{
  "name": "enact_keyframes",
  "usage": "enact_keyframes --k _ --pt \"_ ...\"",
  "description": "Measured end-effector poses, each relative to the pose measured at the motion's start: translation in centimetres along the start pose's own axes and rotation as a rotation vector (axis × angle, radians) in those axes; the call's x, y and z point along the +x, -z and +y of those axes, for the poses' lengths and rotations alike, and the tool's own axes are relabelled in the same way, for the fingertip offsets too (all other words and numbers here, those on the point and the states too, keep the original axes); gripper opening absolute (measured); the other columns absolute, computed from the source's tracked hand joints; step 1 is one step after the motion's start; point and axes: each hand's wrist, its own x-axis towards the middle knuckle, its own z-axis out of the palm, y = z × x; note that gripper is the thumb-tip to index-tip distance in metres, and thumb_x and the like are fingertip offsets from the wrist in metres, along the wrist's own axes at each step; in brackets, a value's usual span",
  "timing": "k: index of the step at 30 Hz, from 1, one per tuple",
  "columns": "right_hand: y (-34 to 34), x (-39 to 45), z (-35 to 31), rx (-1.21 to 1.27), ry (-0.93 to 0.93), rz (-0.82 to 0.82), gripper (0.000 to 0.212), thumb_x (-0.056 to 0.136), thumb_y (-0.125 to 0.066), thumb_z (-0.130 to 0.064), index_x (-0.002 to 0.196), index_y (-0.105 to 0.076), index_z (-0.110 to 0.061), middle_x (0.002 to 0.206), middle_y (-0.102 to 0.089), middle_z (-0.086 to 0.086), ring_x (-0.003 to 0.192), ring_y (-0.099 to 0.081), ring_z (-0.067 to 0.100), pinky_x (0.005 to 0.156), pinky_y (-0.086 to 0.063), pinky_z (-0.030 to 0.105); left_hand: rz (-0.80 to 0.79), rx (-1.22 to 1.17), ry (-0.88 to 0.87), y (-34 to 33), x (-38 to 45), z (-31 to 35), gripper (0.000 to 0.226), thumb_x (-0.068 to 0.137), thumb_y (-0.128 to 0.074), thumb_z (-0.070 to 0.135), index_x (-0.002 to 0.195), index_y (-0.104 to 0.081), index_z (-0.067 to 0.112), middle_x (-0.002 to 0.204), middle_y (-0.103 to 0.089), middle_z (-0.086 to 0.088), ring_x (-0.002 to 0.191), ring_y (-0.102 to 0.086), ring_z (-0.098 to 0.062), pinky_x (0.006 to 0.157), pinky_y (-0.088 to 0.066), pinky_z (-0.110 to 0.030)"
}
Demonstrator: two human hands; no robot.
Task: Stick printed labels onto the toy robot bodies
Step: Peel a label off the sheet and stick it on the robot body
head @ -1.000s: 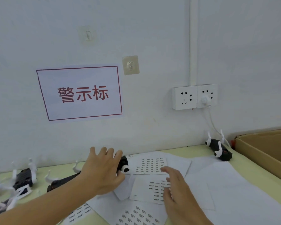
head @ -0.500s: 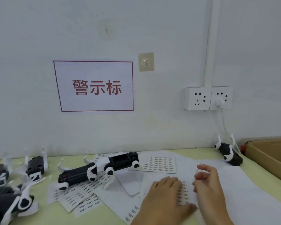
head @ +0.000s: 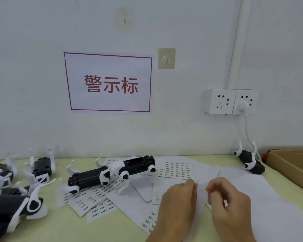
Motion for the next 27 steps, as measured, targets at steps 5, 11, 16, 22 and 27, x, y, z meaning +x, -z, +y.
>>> enact_keyframes --k 5,11,16,22,27 --pt "-0.2 0.6 0.8 -0.059 -0.173 -0.288 0.035 0.088 -0.057 0.003 0.065 -0.069 -0.020 0.053 -0.064 0.007 0.045 -0.058 0.018 0.048 -0.047 0.027 0.146 -0.278 -0.027 -0.2 -0.1 -0.6 0.028 0.108 -0.037 0.034 0.087 -0.049 0.020 0.074 -0.055 0.001 0.068 -0.050 -0.018 0.065 -0.043 -0.039" --pt "0.3 1.6 1.0 0.218 -0.411 -0.336 0.022 0.097 -0.059 -0.007 0.083 -0.077 -0.007 0.075 -0.076 0.011 0.068 -0.073 0.021 0.061 -0.052 0.026 0.185 -0.320 -0.190 -0.5 0.0 -0.6 0.023 0.101 -0.053 0.029 0.117 -0.068 0.020 0.112 -0.071 0.004 0.100 -0.062 -0.013 0.089 -0.049 -0.027" --pt "0.4 1.8 1.0 0.292 -0.530 -0.253 0.024 0.095 -0.061 -0.008 0.078 -0.074 0.003 0.074 -0.075 0.019 0.070 -0.074 0.032 0.061 -0.051 0.028 0.228 -0.294 -0.254 -0.2 0.2 -0.5 0.026 0.101 -0.054 0.020 0.119 -0.072 0.016 0.117 -0.070 0.002 0.108 -0.061 -0.011 0.096 -0.046 -0.023" --pt "0.4 2.0 1.1 0.261 -0.547 -0.228 0.019 0.093 -0.064 -0.005 0.077 -0.070 0.004 0.070 -0.074 0.017 0.065 -0.074 0.026 0.056 -0.050 0.021 0.198 -0.322 -0.184 -0.4 0.0 -0.5 0.020 0.102 -0.053 0.032 0.117 -0.061 0.022 0.111 -0.064 0.008 0.102 -0.056 -0.009 0.090 -0.046 -0.027" --pt "0.5 2.0 1.6 0.294 -0.549 -0.218 0.022 0.092 -0.066 -0.002 0.071 -0.072 0.001 0.066 -0.072 0.017 0.053 -0.067 0.013 0.050 -0.048 0.017 0.202 -0.382 -0.134 -0.5 -0.2 -0.5 0.024 0.096 -0.058 0.039 0.116 -0.056 0.027 0.111 -0.057 0.016 0.104 -0.051 -0.002 0.092 -0.044 -0.022"
